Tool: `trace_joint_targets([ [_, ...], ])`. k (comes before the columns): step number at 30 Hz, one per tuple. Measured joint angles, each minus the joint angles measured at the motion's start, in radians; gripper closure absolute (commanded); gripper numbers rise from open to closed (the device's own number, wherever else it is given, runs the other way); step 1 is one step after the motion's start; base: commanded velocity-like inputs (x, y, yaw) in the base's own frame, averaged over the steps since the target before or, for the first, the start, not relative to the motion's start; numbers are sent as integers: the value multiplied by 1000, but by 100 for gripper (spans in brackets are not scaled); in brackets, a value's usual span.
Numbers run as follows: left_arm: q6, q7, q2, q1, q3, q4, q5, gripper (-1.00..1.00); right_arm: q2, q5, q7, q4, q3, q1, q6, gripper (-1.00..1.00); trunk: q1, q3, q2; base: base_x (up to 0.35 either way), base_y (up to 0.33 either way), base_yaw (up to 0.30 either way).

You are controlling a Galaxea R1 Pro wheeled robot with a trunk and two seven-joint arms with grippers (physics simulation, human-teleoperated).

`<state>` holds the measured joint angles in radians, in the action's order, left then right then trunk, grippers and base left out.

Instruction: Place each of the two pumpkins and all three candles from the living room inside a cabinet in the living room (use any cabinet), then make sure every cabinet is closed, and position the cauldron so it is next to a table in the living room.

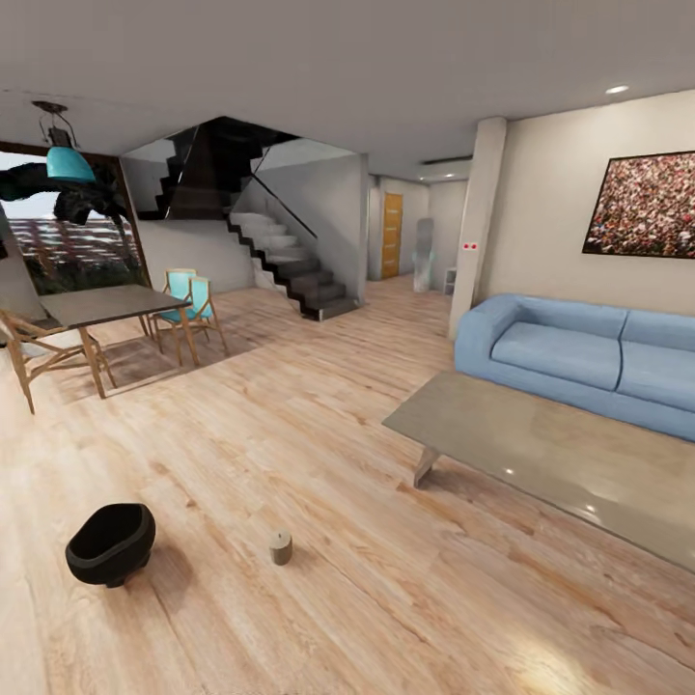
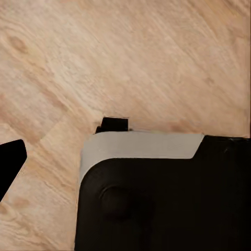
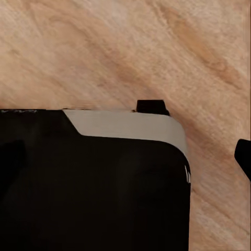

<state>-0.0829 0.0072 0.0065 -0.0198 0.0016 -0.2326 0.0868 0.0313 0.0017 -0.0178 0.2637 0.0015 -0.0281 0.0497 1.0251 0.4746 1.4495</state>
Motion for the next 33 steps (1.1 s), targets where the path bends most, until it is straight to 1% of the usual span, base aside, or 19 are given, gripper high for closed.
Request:
trace_joint_targets([
  [1, 2, 3, 4, -23, -1, -15, 46, -100, 4, 2, 0, 26, 0, -10, 19, -100, 0, 1, 0, 0, 0, 247],
  [2, 2, 6, 5, -35, -1, -18, 64, -100, 5, 2, 0, 32, 0, -15, 24, -100, 0, 2, 0, 0, 0, 239],
  [4, 4, 30, 8, -85, -1, -20, 116, -100, 11, 4, 0, 46, 0, -44, 35, -100, 0, 4, 0, 0, 0, 228],
  [5, 4, 51, 10, -110, -1, -20, 134, -100, 13, 5, 1, 49, 0, -60, 38, -100, 0, 5, 0, 0, 0, 222],
  [6, 4, 65, 11, -123, -1, -20, 142, -100, 13, 6, 1, 50, 0, -69, 39, -100, 0, 6, 0, 0, 0, 218],
  [10, 4, 210, 19, -209, 1, -27, 191, -100, 16, 11, 1, 54, 0, -134, 41, -100, 0, 11, 0, 0, 0, 212],
  [11, 4, 231, 22, -222, 3, -28, 207, -100, 16, 12, 1, 53, 0, -147, 39, -100, 0, 12, 0, 0, 0, 209],
  [13, 3, 245, 25, -230, 6, -29, 228, -100, 16, 12, 1, 54, 0, -156, 37, -100, 0, 15, 0, 0, 0, 208],
  [14, 2, 253, 29, -235, 8, -30, 250, -100, 16, 12, 1, 54, 0, -162, 35, -100, 0, 16, 0, 0, 0, 208],
  [16, 1, 259, 31, -239, 9, -30, 273, -100, 16, 12, 1, 54, 0, -166, 34, -100, 0, 18, 0, 0, 0, 207],
  [18, -1, 265, 34, -242, 10, -31, 308, -100, 16, 12, 1, 54, 2, -170, 31, -100, 0, 21, 0, 0, 0, 207],
  [19, -4, 267, 34, -243, 11, -31, 319, -100, 16, 12, 1, 54, 2, -171, 30, -100, 0, 22, 0, 0, 0, 207],
  [20, -7, 268, 35, -244, 11, -31, 327, -100, 16, 12, 1, 54, 3, -172, 29, -100, 0, 23, 0, 0, 0, 207],
  [25, -22, 267, 35, -243, 16, -29, 339, -100, 16, 12, 1, 50, 3, -173, 21, -100, 0, 29, 0, 0, 0, 207],
  [31, -35, 264, 35, -242, 13, -26, 342, -100, 12, 11, 1, 40, 1, -173, -50, -100, 0, 37, 0, 0, 0, 207],
  [33, -40, 264, 36, -242, 13, -23, 342, -100, 12, 11, 1, 39, 2, -173, -63, -100, 0, 39, 0, 0, 0, 207],
])
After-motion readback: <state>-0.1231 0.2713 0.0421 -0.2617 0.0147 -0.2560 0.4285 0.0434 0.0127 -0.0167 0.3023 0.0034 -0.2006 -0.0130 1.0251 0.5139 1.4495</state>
